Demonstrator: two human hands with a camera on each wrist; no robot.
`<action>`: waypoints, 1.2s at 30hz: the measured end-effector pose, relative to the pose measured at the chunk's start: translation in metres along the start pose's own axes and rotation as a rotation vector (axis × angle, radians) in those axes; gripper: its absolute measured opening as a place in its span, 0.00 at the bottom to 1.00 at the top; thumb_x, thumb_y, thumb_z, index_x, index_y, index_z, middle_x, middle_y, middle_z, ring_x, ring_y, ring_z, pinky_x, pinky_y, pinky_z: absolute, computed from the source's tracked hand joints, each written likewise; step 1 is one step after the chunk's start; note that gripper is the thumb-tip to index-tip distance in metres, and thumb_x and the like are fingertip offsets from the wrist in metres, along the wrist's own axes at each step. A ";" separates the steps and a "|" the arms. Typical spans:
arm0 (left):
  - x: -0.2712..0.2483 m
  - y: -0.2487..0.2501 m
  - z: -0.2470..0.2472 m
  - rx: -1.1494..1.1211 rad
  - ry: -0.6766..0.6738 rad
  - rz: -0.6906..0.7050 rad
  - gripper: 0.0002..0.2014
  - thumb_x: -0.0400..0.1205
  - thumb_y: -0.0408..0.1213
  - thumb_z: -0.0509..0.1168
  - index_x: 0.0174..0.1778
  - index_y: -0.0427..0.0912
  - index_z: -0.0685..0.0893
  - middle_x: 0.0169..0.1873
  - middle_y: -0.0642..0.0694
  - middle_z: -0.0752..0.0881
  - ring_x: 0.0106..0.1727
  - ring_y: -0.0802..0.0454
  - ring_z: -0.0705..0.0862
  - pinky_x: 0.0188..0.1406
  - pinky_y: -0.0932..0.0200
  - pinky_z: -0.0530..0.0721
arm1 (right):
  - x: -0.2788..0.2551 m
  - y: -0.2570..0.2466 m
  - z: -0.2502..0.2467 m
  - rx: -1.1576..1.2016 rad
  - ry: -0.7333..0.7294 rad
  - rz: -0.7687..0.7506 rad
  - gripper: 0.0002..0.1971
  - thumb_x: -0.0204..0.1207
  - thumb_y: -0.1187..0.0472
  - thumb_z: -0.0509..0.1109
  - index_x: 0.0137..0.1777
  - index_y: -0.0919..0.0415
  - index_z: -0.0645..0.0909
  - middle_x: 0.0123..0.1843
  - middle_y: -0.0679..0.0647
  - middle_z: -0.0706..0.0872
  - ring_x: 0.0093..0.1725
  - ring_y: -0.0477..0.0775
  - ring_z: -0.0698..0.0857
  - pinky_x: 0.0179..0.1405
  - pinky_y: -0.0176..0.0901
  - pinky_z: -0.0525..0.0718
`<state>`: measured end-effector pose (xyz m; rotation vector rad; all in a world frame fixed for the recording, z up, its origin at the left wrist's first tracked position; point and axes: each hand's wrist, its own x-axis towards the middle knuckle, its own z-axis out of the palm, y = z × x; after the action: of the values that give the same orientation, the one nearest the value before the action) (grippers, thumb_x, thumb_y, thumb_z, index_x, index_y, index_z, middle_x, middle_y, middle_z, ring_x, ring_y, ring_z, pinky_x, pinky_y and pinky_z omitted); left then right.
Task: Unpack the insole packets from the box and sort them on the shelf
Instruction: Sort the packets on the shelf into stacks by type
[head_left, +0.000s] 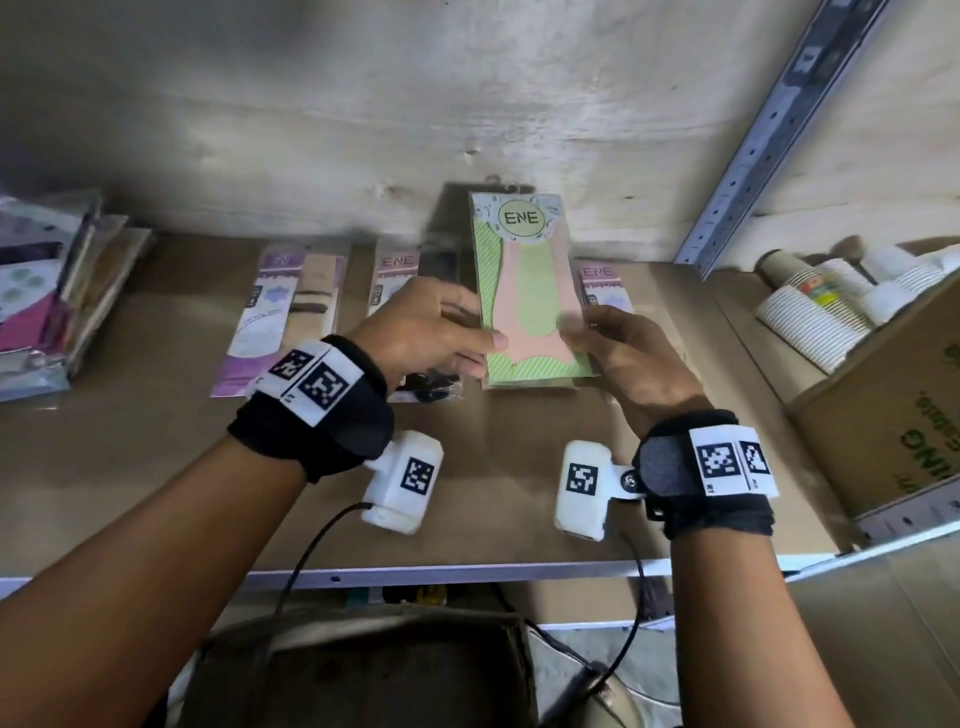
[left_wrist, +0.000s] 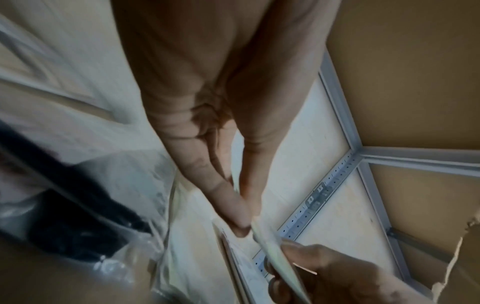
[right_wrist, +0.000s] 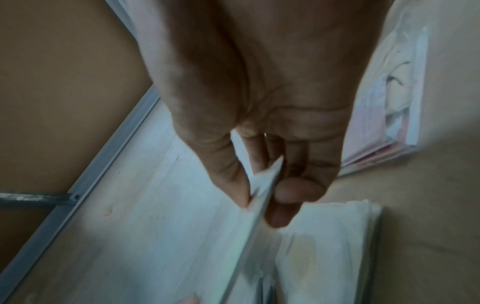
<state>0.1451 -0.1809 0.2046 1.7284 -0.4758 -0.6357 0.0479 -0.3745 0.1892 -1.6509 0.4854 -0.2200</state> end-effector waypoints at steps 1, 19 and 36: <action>0.003 0.001 0.002 0.017 0.033 0.002 0.19 0.73 0.28 0.78 0.59 0.30 0.85 0.48 0.36 0.90 0.35 0.46 0.92 0.31 0.64 0.89 | 0.003 0.000 0.000 -0.078 -0.016 0.003 0.15 0.78 0.61 0.74 0.64 0.61 0.84 0.56 0.61 0.90 0.49 0.55 0.85 0.42 0.46 0.84; 0.028 0.007 0.030 0.556 0.272 -0.038 0.18 0.67 0.34 0.83 0.49 0.31 0.89 0.42 0.36 0.91 0.39 0.42 0.92 0.46 0.46 0.91 | 0.016 0.003 0.007 -0.636 0.188 0.016 0.18 0.73 0.56 0.79 0.62 0.61 0.88 0.59 0.56 0.90 0.61 0.55 0.87 0.67 0.44 0.82; 0.020 0.020 0.034 0.813 0.279 -0.027 0.21 0.74 0.44 0.78 0.58 0.36 0.87 0.52 0.37 0.87 0.50 0.42 0.88 0.48 0.51 0.87 | 0.014 -0.002 0.007 -0.662 0.192 0.025 0.17 0.76 0.54 0.74 0.63 0.56 0.86 0.62 0.54 0.89 0.64 0.54 0.85 0.69 0.46 0.81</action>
<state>0.1389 -0.2234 0.2146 2.5473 -0.5533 -0.2023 0.0642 -0.3739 0.1877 -2.2775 0.7802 -0.2128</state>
